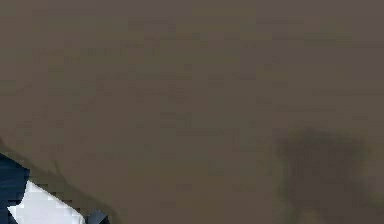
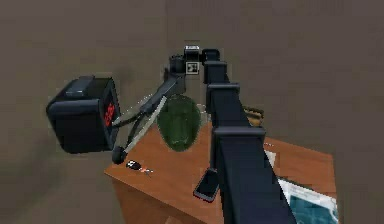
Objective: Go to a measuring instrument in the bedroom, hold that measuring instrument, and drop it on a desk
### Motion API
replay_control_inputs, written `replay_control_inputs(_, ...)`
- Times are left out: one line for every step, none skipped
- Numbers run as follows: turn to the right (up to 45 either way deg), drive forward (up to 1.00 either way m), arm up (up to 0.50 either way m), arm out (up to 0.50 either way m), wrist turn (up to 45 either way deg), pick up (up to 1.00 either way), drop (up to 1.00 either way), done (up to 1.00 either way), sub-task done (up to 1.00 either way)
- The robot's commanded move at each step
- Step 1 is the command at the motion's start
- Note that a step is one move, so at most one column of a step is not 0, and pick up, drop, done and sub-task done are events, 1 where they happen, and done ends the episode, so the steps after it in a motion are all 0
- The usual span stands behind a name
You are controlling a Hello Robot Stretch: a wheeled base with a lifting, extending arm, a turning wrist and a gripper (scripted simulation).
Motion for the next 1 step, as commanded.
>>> replay_control_inputs(0.0,0.0,0.0,0.0,45.0,0.0,0.0,0.0,0.0)
